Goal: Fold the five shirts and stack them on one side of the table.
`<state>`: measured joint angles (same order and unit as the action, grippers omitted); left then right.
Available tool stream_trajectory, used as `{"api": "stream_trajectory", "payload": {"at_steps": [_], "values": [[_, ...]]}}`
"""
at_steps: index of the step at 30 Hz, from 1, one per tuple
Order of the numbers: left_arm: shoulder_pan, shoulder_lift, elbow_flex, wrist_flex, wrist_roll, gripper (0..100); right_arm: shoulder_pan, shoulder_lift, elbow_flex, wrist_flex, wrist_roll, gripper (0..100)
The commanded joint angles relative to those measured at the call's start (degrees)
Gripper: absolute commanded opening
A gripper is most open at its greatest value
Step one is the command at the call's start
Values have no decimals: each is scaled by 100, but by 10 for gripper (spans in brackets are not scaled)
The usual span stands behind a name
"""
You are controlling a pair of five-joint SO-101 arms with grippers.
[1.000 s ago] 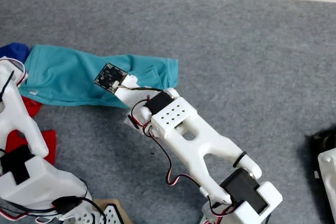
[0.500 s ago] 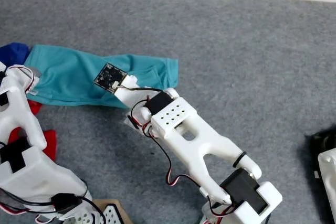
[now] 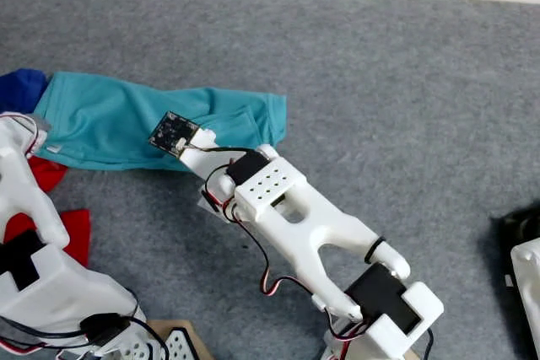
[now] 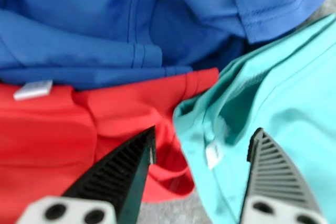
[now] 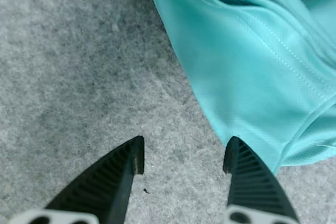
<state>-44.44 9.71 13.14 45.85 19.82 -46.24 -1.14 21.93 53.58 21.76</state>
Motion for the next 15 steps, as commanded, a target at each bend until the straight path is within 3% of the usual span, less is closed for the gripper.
{"api": "stream_trajectory", "payload": {"at_steps": [1, 13, 15], "values": [[189, 127, -92, -255, 44, 288, -66, -66, -40, 13, 88, 251], [374, 1077, -857, -343, 62, 284, -66, -57, -40, 13, 79, 251], [374, 1103, -884, -343, 62, 243, -66, -48, -40, -4, 79, 251]]}}
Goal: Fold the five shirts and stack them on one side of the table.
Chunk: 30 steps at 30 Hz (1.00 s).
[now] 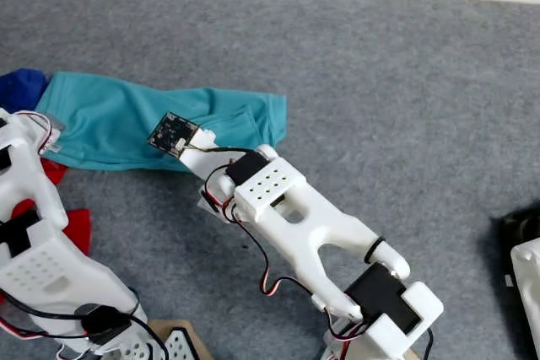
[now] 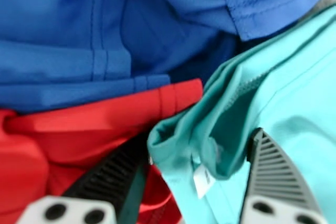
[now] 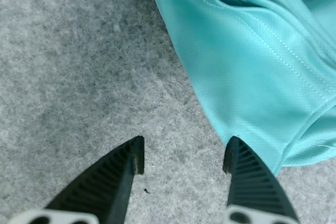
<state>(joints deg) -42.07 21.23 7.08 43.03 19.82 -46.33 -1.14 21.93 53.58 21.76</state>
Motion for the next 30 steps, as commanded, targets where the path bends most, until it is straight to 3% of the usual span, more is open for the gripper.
{"api": "stream_trajectory", "payload": {"at_steps": [1, 8, 25, 30], "values": [[136, -66, -286, -62, 62, 209, -57, -48, -40, -13, 79, 250], [295, -567, -215, -44, 53, 5, -57, -31, -40, -13, 79, 249], [673, -1015, -136, 615, 9, 25, -66, -40, -40, 4, 79, 249], [681, -1024, -189, 932, 18, 179, -66, -40, -40, 13, 88, 249]]}}
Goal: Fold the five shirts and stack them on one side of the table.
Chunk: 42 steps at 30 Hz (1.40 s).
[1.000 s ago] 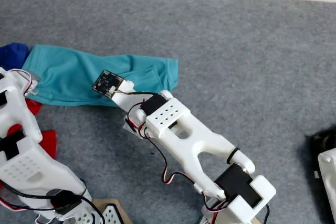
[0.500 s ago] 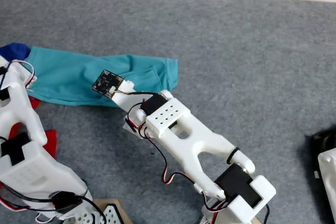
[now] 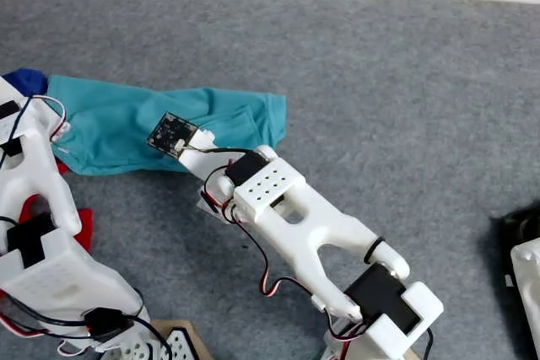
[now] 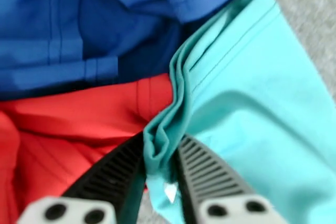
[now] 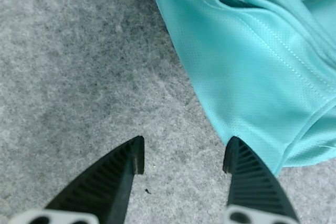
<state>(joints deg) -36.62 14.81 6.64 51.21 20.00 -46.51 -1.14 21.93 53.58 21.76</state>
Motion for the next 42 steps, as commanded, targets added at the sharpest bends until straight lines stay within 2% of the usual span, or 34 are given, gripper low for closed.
{"api": "stream_trajectory", "payload": {"at_steps": [1, 3, 11, 19, 42], "values": [[136, -382, -145, 114, 0, 206, -48, -40, -40, 13, 88, 249], [136, -382, -145, 114, 0, 224, -48, -40, -40, 13, 88, 249], [136, -391, -145, 141, 0, 161, -48, -40, -40, 13, 88, 249], [145, -936, -154, 457, 0, 161, -48, -31, -40, 13, 88, 249], [-22, -971, 171, 308, -9, 164, -48, -31, -40, 13, 88, 249]]}}
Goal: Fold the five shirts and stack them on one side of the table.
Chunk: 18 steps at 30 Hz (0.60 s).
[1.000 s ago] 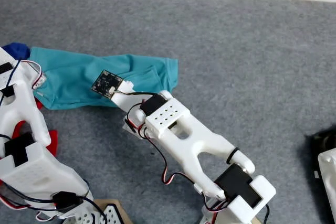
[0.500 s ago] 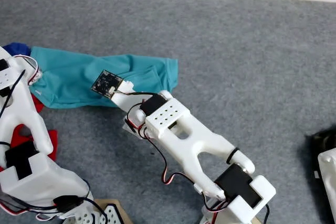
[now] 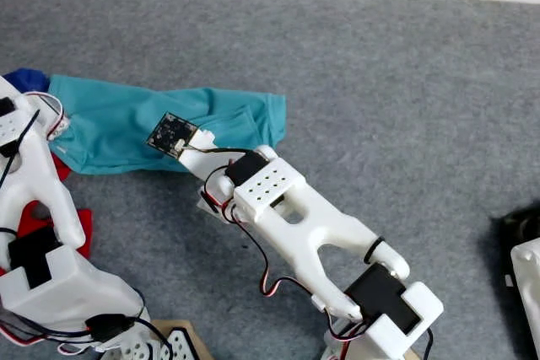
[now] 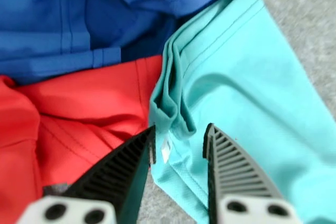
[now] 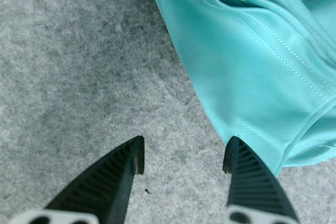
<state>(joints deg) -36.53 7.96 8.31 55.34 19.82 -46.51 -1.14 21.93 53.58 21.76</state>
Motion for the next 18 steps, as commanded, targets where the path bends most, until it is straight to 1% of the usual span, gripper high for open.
{"api": "stream_trajectory", "payload": {"at_steps": [1, 3, 10, 15, 18], "values": [[-40, -286, 31, -193, 9, 164, -48, -31, -40, 13, 88, 249], [-92, -286, 57, -299, 9, 164, -48, -31, -40, 13, 88, 249], [-127, -286, 57, -299, 9, 164, -48, -31, -40, 13, 88, 249], [-391, -295, 57, -290, 18, 164, -48, -31, -40, 13, 88, 249], [-374, -286, 57, -308, 18, 164, -48, -31, -40, 13, 88, 249]]}}
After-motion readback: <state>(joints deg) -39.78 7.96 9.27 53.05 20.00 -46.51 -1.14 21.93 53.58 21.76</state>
